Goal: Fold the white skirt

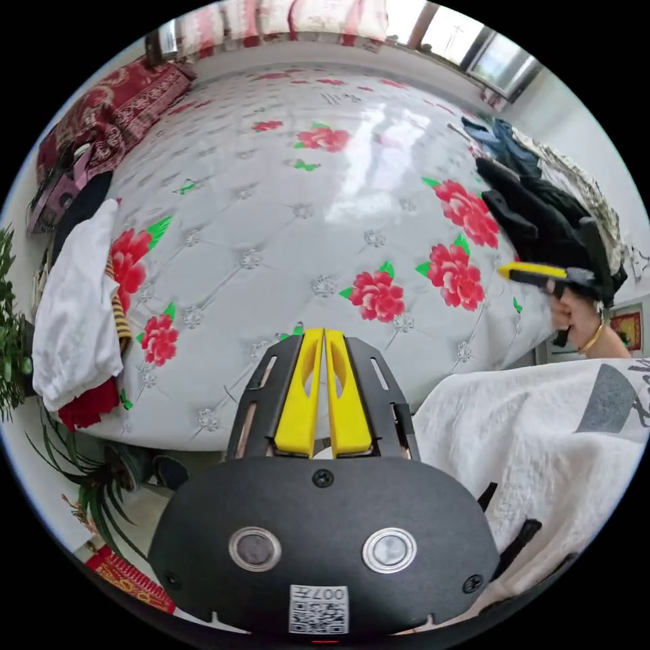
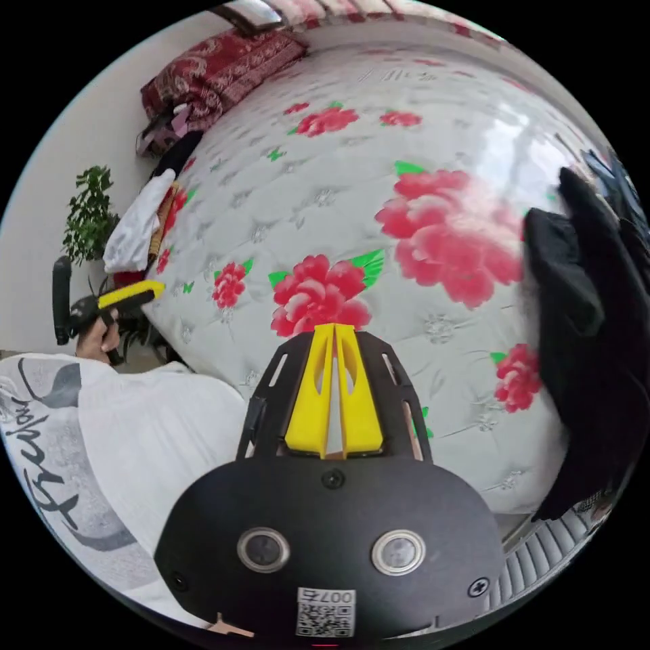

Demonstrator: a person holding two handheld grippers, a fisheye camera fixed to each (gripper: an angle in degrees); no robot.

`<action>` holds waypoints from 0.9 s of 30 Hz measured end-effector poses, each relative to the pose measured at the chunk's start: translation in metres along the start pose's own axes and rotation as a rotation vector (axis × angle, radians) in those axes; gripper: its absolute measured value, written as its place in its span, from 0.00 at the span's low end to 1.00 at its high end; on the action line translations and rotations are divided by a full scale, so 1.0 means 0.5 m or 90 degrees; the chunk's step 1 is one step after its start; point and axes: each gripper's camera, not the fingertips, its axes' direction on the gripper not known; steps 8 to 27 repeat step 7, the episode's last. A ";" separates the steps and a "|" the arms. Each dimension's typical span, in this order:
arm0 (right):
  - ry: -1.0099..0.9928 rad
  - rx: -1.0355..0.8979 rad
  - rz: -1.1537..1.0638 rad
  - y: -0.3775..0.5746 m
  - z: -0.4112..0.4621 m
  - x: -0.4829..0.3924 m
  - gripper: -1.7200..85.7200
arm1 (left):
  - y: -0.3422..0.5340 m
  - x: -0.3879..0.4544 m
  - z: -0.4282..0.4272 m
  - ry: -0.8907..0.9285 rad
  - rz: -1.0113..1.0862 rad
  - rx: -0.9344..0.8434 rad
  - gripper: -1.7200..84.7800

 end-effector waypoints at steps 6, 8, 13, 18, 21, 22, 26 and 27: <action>0.424 0.351 0.153 0.077 -0.482 0.241 0.07 | -0.052 0.162 0.101 -0.111 0.129 -0.135 0.01; 0.445 0.368 0.174 0.084 -0.519 0.266 0.08 | -0.054 0.177 0.104 -0.126 0.155 -0.139 0.01; 0.445 0.368 0.174 0.084 -0.519 0.266 0.08 | -0.054 0.177 0.104 -0.126 0.155 -0.139 0.01; 0.445 0.368 0.174 0.084 -0.519 0.266 0.08 | -0.054 0.177 0.104 -0.126 0.155 -0.139 0.01; 0.445 0.368 0.174 0.084 -0.519 0.266 0.08 | -0.054 0.177 0.104 -0.126 0.155 -0.139 0.01; 0.445 0.368 0.174 0.084 -0.519 0.266 0.08 | -0.054 0.177 0.104 -0.126 0.155 -0.139 0.01; 0.445 0.368 0.174 0.084 -0.519 0.266 0.08 | -0.054 0.177 0.104 -0.126 0.155 -0.139 0.01; 0.445 0.368 0.174 0.084 -0.519 0.266 0.08 | -0.054 0.177 0.104 -0.126 0.155 -0.139 0.01</action>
